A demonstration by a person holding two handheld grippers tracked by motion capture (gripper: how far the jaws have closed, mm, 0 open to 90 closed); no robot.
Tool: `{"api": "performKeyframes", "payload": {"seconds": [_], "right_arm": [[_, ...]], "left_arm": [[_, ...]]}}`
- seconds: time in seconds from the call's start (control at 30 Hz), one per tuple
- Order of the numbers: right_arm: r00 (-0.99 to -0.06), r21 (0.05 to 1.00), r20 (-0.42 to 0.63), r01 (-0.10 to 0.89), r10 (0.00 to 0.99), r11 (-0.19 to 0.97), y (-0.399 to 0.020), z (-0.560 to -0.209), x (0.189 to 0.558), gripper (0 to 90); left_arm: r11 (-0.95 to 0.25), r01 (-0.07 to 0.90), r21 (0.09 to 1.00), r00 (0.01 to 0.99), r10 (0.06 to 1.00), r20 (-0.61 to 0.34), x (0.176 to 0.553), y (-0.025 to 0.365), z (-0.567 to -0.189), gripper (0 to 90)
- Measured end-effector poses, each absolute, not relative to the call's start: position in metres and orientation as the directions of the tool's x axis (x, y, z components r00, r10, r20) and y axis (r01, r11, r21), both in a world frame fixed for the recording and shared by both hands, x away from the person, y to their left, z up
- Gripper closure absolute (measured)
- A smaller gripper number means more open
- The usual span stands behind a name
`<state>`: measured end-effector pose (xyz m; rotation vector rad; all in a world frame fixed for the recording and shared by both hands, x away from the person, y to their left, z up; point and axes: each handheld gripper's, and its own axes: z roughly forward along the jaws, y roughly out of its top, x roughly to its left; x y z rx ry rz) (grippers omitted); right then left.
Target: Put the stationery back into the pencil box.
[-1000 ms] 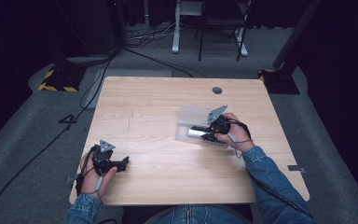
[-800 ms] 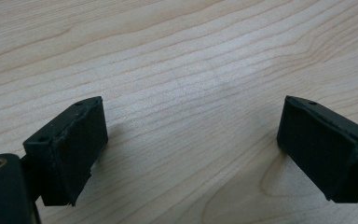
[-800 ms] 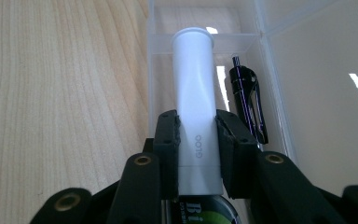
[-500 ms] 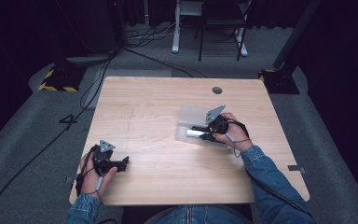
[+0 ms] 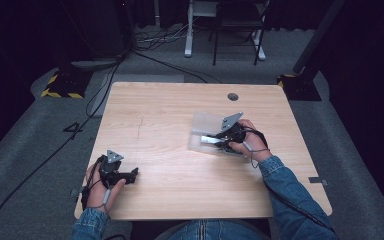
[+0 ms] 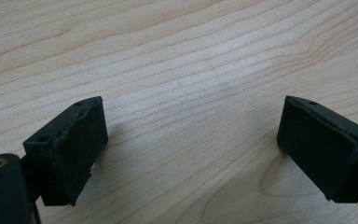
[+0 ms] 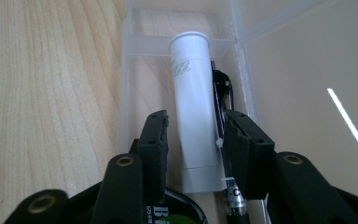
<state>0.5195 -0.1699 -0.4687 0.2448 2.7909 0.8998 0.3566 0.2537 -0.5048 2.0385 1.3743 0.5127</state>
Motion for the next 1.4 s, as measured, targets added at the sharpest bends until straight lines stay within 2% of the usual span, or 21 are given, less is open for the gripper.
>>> {"api": "performKeyframes", "payload": {"seconds": [0.27, 0.33, 0.4, 0.5, 0.77, 0.97, 1.2, 1.4], "right_arm": [[-0.962, 0.616, -0.138, 0.101, 0.234, 0.781, -0.174, -0.465, 0.521, 57.0], [-0.956, 0.64, -0.129, 0.122, 0.263, 0.759, -0.175, -0.463, 0.52, 58.2], [-0.955, 0.651, -0.113, 0.136, 0.273, 0.746, -0.178, -0.461, 0.52, 65.8], [-0.959, 0.645, -0.086, 0.152, 0.269, 0.749, -0.18, -0.46, 0.519, 68.3], [-0.943, 0.646, -0.094, 0.187, 0.32, 0.74, -0.186, -0.456, 0.52, 86.1], [-0.94, 0.607, -0.107, 0.197, 0.325, 0.77, -0.187, -0.46, 0.521, 86.9], [-0.935, 0.606, -0.111, 0.206, 0.338, 0.768, -0.188, -0.461, 0.522, 85.7], [-0.929, 0.631, -0.11, 0.21, 0.353, 0.747, -0.193, -0.454, 0.52, 79.1]], "left_arm": [[-0.264, 0.683, 0.681, 0.381, 0.924, -0.024, 0.356, 0.254, -0.505, 8.7], [-0.267, 0.683, 0.68, 0.383, 0.923, -0.023, 0.357, 0.254, -0.505, 8.7], [-0.265, 0.683, 0.68, 0.382, 0.924, -0.024, 0.357, 0.254, -0.505, 8.7], [-0.267, 0.683, 0.68, 0.383, 0.923, -0.023, 0.357, 0.254, -0.505, 8.7], [-0.264, 0.683, 0.681, 0.381, 0.924, -0.024, 0.356, 0.254, -0.505, 8.7], [-0.264, 0.684, 0.68, 0.38, 0.925, -0.024, 0.356, 0.253, -0.505, 8.7], [-0.264, 0.684, 0.681, 0.381, 0.924, -0.024, 0.356, 0.254, -0.505, 8.7], [-0.264, 0.684, 0.681, 0.381, 0.924, -0.025, 0.357, 0.254, -0.505, 8.7]]}}
